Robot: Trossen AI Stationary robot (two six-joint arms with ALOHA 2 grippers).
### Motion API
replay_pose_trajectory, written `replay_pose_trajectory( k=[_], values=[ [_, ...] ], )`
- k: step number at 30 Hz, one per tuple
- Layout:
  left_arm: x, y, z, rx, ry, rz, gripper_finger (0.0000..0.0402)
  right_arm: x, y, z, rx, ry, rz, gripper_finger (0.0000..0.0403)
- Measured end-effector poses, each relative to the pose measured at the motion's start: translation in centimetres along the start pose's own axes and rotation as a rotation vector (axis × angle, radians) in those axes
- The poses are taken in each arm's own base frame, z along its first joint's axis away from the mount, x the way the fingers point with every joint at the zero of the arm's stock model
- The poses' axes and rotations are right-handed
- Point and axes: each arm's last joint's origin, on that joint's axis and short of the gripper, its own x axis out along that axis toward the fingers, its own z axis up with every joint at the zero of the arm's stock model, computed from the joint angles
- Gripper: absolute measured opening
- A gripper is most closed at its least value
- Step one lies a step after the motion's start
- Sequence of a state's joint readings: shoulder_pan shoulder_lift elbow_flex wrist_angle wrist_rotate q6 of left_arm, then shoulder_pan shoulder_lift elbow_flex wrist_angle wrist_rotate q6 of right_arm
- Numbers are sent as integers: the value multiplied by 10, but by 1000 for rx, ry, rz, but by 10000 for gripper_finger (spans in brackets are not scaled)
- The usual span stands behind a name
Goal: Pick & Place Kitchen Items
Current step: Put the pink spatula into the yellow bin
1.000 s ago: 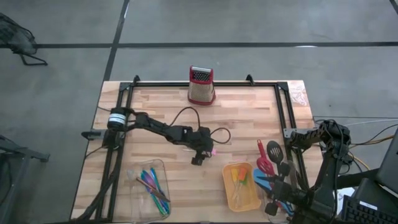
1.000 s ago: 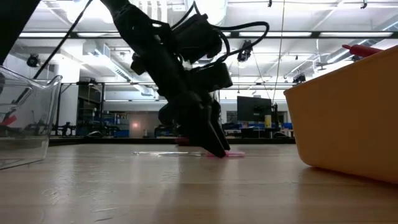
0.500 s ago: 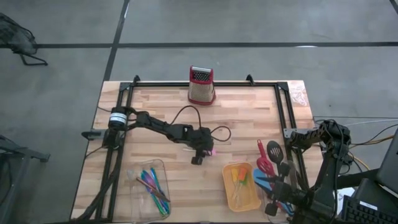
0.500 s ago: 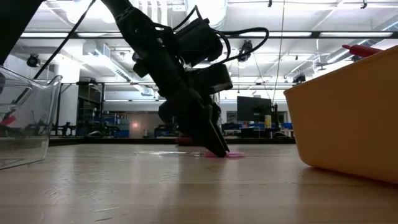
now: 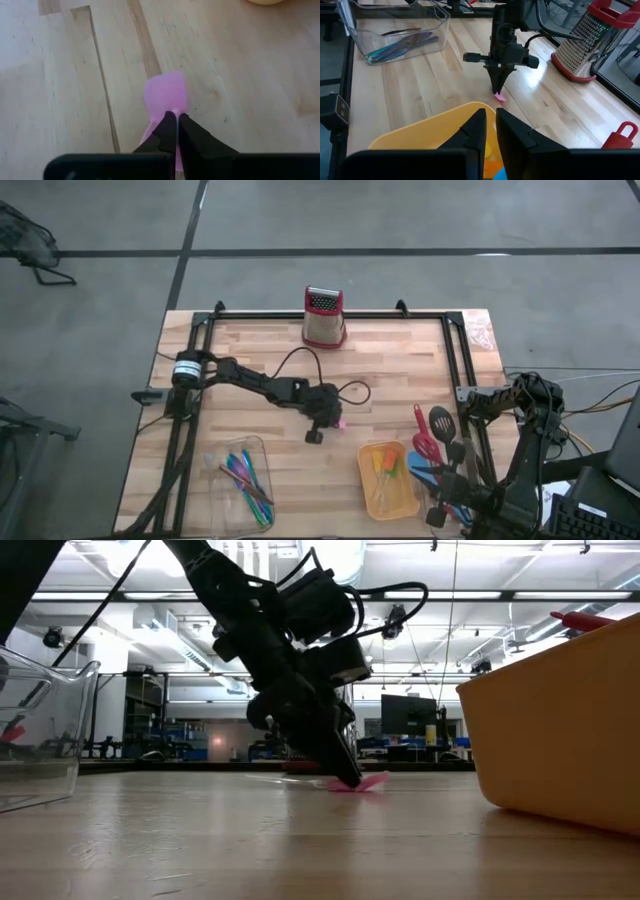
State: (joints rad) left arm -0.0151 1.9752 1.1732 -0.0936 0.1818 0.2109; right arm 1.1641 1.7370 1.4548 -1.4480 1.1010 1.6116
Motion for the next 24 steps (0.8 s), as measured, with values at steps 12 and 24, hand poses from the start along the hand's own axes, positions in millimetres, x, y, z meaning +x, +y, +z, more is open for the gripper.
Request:
replay_pose_trajectory(
  k=[12, 24],
  values=[
    [-28, -5, 11, 20, -20, -9, 5, 0, 0, 0, 3, 0, 2, 59],
    [-89, -18, 40, 57, -206, -137, 5, 2, 1, 1, -26, -1, 4, 88]
  ],
)
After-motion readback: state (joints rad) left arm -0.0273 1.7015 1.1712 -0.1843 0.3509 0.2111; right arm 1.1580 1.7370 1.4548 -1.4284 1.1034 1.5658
